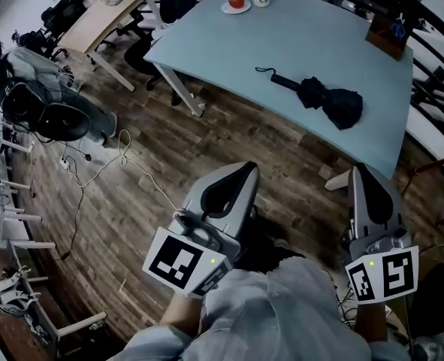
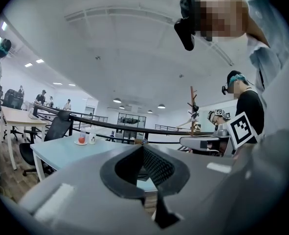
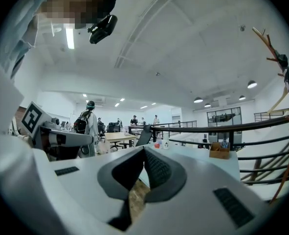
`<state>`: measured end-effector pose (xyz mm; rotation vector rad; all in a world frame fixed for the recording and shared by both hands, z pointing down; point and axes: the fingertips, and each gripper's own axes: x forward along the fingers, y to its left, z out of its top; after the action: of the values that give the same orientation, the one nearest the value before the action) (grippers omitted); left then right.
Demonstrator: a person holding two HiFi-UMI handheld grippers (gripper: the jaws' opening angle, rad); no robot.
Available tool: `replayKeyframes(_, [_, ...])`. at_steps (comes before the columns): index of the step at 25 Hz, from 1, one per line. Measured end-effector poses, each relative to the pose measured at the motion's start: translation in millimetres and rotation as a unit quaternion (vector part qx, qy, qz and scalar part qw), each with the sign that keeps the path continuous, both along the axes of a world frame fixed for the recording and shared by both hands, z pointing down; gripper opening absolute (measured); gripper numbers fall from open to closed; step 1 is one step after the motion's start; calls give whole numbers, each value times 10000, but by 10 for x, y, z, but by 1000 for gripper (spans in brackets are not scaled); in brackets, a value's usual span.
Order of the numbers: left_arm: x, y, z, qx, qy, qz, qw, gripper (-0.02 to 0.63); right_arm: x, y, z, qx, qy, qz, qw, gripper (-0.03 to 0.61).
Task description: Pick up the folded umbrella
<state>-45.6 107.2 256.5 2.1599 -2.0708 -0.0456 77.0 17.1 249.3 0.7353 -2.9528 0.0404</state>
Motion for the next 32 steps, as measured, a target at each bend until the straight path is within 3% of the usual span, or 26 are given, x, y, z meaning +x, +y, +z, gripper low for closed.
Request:
replayKeyframes(20, [-1248, -749, -59, 8, 19, 1272, 9919, 3, -1099, -397, -123, 58, 68, 1228, 9924, 0])
replayKeyframes(24, [-1371, -846, -38, -63, 104, 1581, 9873, 3, -1231, -423, -127, 121, 98, 1487, 9888, 0])
replayKeyframes(32, [-1445, -1007, -71, 196, 96, 2127, 9769, 4, -1228, -359, -155, 188, 239, 2036, 9786, 0])
